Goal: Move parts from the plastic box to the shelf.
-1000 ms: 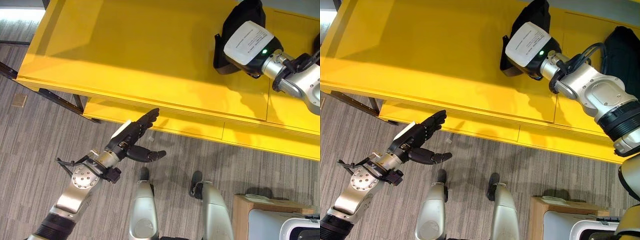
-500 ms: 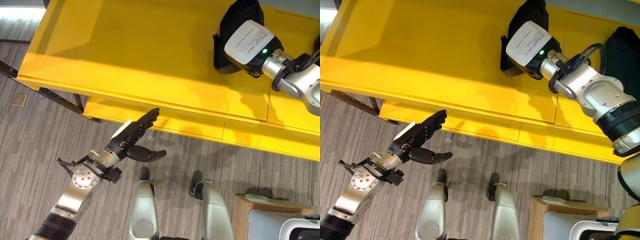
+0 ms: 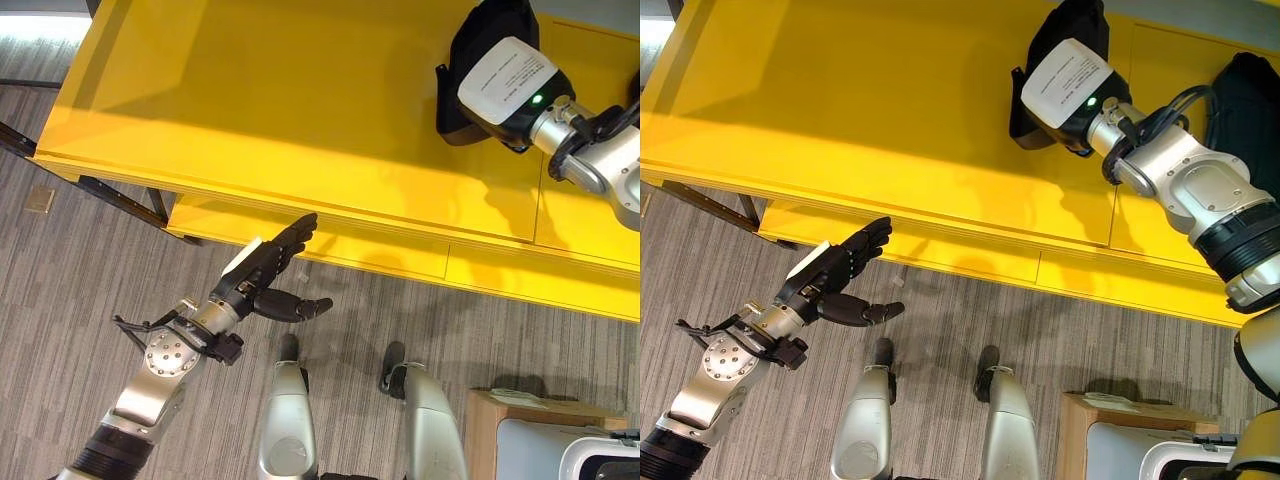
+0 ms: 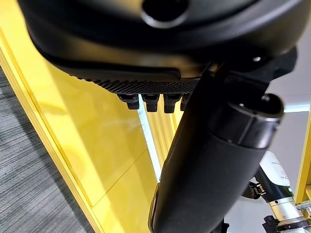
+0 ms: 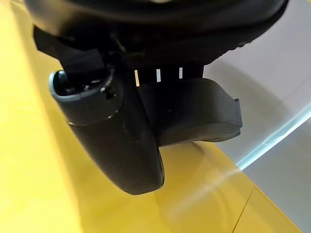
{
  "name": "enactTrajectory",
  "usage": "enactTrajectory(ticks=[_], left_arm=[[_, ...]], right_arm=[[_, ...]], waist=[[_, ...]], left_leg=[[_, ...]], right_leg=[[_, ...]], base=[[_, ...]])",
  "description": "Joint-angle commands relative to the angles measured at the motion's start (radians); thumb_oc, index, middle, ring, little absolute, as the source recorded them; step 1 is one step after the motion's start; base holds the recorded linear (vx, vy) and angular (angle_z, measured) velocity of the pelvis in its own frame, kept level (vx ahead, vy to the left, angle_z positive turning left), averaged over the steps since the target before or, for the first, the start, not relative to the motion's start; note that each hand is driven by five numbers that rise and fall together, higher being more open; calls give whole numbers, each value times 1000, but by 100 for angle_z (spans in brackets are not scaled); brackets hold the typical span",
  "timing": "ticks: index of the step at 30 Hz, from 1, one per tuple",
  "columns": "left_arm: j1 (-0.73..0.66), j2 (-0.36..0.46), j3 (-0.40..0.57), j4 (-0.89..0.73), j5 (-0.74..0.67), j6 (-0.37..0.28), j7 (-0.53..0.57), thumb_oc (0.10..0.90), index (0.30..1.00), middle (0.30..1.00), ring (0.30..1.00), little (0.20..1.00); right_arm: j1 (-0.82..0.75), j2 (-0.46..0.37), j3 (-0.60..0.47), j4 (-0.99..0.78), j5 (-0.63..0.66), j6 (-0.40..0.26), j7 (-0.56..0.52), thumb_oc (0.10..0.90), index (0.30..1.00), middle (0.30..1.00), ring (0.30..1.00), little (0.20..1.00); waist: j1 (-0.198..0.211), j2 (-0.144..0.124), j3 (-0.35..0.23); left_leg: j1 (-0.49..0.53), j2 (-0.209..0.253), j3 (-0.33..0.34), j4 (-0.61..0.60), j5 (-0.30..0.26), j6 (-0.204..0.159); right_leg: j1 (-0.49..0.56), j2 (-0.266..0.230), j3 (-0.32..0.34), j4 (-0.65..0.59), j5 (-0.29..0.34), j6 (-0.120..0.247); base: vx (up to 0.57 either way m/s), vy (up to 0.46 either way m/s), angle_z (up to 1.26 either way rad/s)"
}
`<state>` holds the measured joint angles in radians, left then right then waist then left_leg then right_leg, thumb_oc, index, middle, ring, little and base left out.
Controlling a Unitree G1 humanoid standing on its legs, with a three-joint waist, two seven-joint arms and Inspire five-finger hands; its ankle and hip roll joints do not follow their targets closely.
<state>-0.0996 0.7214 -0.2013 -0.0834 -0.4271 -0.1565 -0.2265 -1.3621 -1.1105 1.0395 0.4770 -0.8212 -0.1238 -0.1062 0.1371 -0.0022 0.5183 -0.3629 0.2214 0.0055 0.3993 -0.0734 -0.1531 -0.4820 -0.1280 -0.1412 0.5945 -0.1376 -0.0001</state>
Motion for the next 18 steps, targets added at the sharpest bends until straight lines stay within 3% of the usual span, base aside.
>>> enactTrajectory(ticks=[1,18], left_arm=[[-4,-21,-2,-113,-43,-122,1,900,1000,1000,1000,1000],[15,-42,2,-116,-46,-150,-2,900,1000,1000,1000,1000]], right_arm=[[-77,-21,-75,18,16,52,-39,400,300,300,300,300],[10,-19,-137,-106,27,102,12,400,300,300,300,300]], waist=[[-8,13,-67],[-27,22,-63]], left_leg=[[-15,-38,-20,-52,96,84],[-2,-45,-12,-57,88,87]], right_leg=[[51,79,5,36,-63,-3],[47,73,24,25,-58,0]], base=[[0,0,0],[-1,26,-2]])
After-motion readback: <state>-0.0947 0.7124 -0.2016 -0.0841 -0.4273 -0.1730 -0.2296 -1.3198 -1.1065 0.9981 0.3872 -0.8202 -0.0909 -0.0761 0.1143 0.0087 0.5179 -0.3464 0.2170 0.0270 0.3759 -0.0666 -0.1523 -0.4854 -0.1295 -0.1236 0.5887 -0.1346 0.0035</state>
